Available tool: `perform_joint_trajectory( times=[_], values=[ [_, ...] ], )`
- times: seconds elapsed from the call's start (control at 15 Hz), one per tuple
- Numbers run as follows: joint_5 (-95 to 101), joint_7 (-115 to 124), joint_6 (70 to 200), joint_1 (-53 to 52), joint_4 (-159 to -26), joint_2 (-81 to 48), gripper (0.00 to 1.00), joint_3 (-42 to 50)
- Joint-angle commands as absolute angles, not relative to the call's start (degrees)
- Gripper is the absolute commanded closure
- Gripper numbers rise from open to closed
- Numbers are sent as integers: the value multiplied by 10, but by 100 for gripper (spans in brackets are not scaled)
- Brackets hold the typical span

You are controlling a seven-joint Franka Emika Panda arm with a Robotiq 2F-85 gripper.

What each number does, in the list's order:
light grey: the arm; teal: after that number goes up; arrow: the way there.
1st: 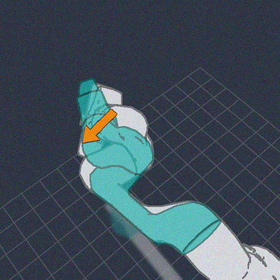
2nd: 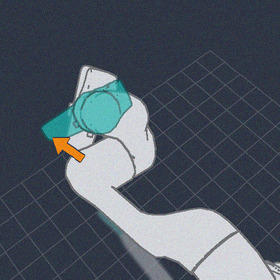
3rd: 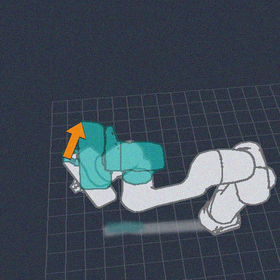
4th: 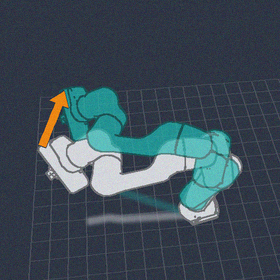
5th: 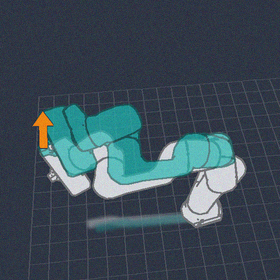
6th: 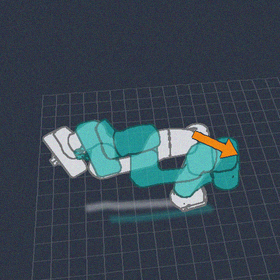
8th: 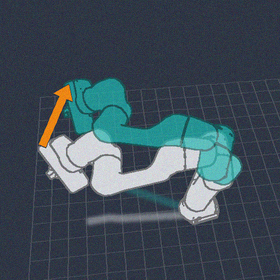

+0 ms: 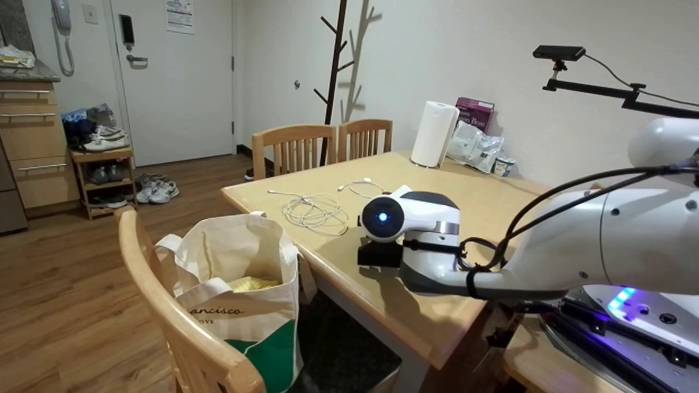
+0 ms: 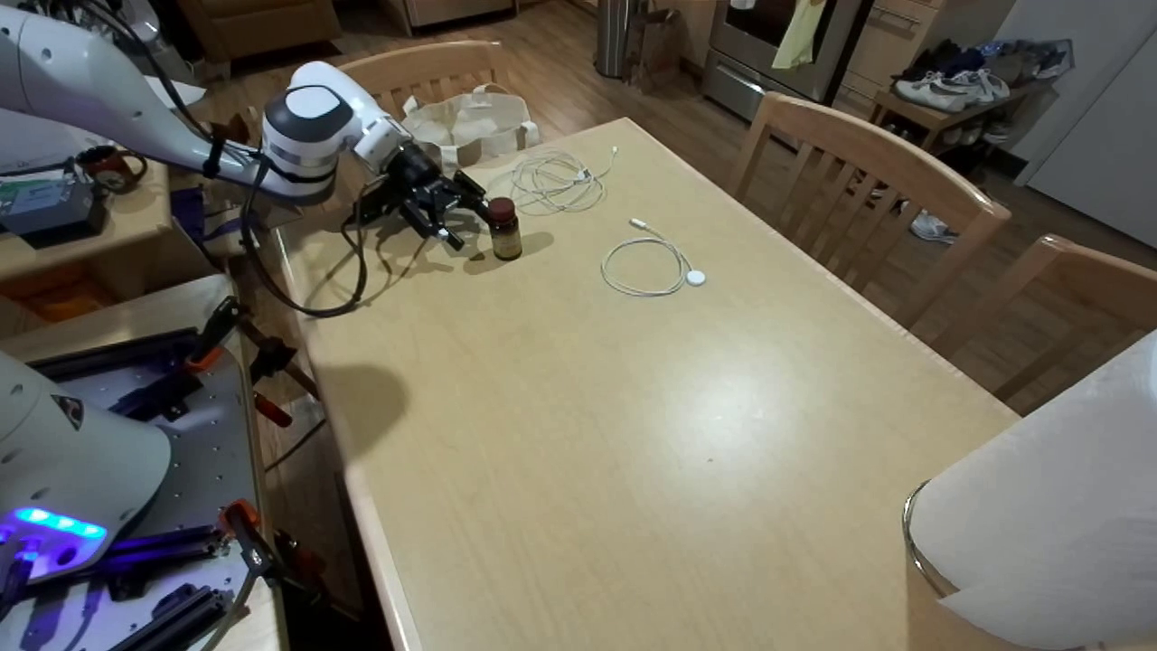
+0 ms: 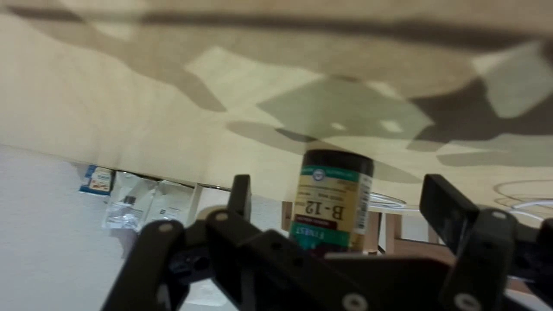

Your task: Move the bottle slightly to the right

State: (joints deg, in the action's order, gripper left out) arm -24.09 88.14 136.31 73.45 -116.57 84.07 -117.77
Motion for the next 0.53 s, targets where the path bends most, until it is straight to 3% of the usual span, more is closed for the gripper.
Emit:
perform_joint_trajectory(
  times=[0.0,0.47],
  values=[
    [-252,871,1448,711,-1202,840,0,-1179],
    [-205,887,1426,715,-1226,842,0,-1172]
  ],
)
